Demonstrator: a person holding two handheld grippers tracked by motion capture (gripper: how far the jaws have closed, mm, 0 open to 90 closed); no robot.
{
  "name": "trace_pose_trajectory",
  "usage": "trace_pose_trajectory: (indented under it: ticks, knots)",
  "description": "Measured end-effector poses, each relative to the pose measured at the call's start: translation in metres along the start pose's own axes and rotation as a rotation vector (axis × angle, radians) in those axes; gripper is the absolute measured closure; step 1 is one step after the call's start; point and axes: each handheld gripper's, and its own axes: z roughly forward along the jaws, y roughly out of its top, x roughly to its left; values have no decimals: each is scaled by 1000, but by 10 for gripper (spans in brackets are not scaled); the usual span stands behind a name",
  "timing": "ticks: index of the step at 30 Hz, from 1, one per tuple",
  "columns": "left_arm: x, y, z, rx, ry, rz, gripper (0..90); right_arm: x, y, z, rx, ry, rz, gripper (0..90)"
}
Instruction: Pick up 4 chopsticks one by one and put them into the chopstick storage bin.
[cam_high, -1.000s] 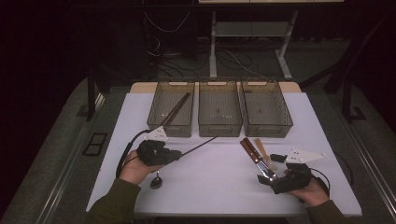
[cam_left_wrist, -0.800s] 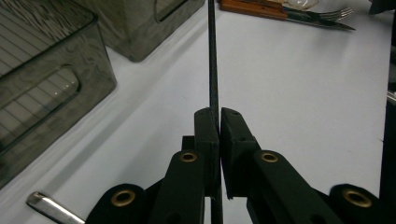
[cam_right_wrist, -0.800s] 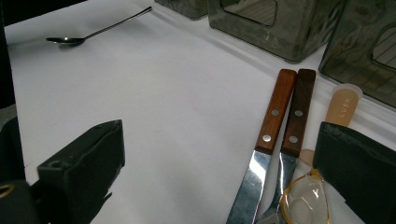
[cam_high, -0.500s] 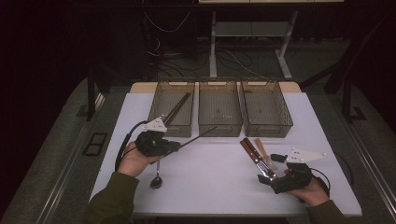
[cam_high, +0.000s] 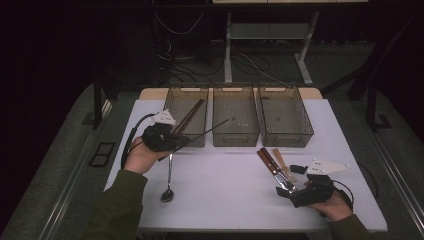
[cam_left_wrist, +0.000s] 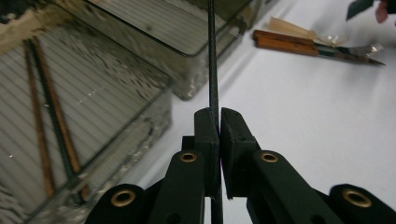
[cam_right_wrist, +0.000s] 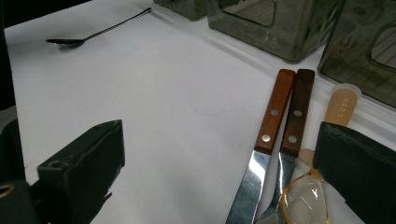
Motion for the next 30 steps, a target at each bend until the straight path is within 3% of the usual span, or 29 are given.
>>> trace_pose_trajectory:
  ticks: [8,17,30]
  knots:
    - [25,10,-3,4,59,-42,853,-1,0,0,-2,-1,-5,24]
    - [54,21,-2,9,170,-104,853,-1,0,0,-6,-1,-1,24]
    - [88,37,24,7,288,-198,853,-1,0,0,-7,6,1,24]
